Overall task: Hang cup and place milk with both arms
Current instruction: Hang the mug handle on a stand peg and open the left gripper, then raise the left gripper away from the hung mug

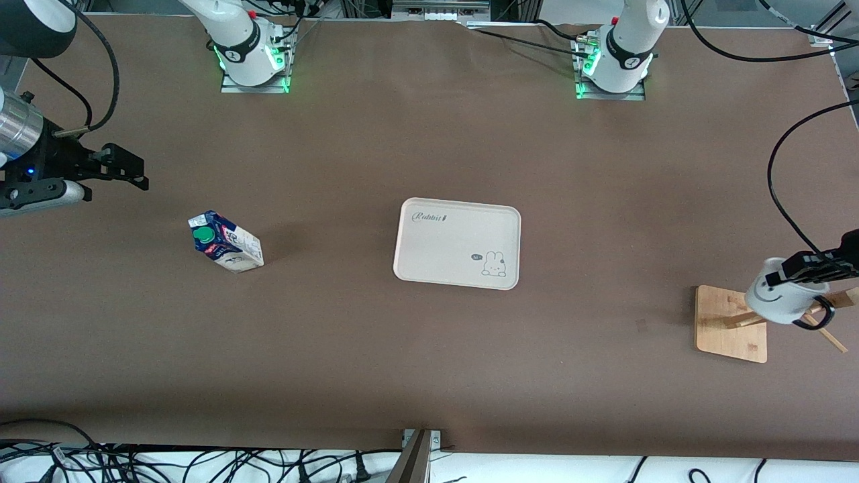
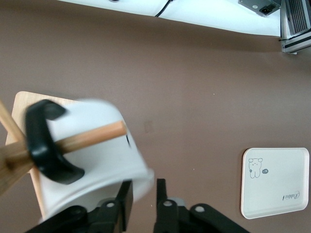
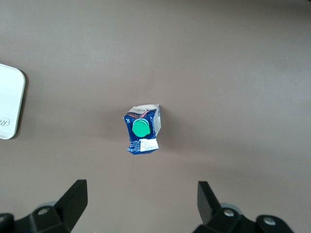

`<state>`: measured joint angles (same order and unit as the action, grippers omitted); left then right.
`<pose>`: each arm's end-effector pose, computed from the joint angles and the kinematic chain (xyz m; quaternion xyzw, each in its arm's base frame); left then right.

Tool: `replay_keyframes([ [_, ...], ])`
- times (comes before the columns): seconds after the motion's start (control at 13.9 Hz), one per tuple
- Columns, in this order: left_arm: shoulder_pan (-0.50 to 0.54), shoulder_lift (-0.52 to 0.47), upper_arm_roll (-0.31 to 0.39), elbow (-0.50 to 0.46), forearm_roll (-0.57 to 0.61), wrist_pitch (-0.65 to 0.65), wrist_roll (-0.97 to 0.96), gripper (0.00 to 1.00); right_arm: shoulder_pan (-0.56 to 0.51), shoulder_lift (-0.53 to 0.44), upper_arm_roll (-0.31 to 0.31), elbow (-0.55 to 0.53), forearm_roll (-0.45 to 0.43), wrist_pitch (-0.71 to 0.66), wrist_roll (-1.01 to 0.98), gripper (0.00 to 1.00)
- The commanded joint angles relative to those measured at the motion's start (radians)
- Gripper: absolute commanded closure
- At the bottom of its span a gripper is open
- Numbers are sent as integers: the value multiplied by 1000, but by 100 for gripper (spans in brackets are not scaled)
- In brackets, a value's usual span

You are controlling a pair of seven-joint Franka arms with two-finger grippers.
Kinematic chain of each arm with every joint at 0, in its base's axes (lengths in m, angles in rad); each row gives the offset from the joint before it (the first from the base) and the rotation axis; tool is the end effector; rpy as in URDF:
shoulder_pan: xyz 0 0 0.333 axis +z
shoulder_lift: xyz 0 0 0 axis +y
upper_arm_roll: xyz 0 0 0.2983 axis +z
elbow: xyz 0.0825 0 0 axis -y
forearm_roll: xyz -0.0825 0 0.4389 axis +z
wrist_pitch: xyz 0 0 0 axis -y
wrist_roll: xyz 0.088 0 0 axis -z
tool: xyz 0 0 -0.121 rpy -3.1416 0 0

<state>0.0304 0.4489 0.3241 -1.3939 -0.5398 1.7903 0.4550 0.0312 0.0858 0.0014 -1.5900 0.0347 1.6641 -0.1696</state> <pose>0.7143 0.1728 0.4227 0.9814 -0.0010 0.0627 0.1817 0.6390 0.0247 0.5372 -0.9949 -0.0992 0.0046 0.0177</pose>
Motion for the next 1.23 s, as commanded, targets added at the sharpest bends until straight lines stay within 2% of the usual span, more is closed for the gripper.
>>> replay_keyframes([
  [0.0,-17,-61,0,19,20,-63,14,0,-11,6,6,18,2,-15,-4,0],
  [0.22,-37,-82,1,119,89,-210,-13,0,-11,6,6,18,2,-15,-5,0],
  [0.43,-69,-125,-5,125,156,-290,-93,0,-13,8,6,18,2,-15,-5,0],
  [0.65,-171,-192,-14,127,309,-299,-163,0,-13,8,6,18,2,-15,-5,0],
  [0.79,-233,-255,-17,121,369,-368,-218,0,-13,8,6,16,2,-15,-5,0],
  [0.94,-242,-256,-22,144,391,-442,-271,0,-13,8,6,18,2,-15,-5,0],
  [1.15,-270,-254,-17,144,434,-471,-334,0,-13,12,5,18,2,-17,-5,0],
])
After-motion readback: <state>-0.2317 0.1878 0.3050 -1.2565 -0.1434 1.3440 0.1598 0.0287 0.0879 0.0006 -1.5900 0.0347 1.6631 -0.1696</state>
